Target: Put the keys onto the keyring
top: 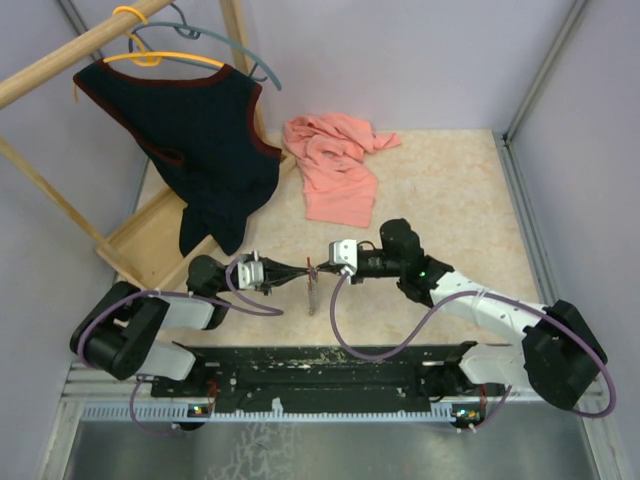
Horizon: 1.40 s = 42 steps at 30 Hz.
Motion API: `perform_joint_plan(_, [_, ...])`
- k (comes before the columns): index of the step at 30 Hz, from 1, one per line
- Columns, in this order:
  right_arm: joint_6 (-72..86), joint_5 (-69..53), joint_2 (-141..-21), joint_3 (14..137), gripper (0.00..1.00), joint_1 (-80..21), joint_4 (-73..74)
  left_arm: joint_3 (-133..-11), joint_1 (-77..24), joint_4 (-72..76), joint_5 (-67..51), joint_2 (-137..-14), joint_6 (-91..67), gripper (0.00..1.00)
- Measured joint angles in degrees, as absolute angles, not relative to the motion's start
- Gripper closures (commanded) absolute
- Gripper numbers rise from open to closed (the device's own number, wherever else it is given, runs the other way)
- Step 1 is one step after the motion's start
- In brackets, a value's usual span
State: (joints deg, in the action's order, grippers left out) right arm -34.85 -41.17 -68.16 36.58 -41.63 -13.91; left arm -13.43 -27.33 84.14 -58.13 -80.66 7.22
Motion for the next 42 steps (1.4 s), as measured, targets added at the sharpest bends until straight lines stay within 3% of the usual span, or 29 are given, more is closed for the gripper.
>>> perform_joint_plan(42, [-33.30,-41.47,-69.01,37.63,1.00,-41.87,-11.09,-13.43,-27.35,84.40,-58.19,-80.68,7.29,1.00])
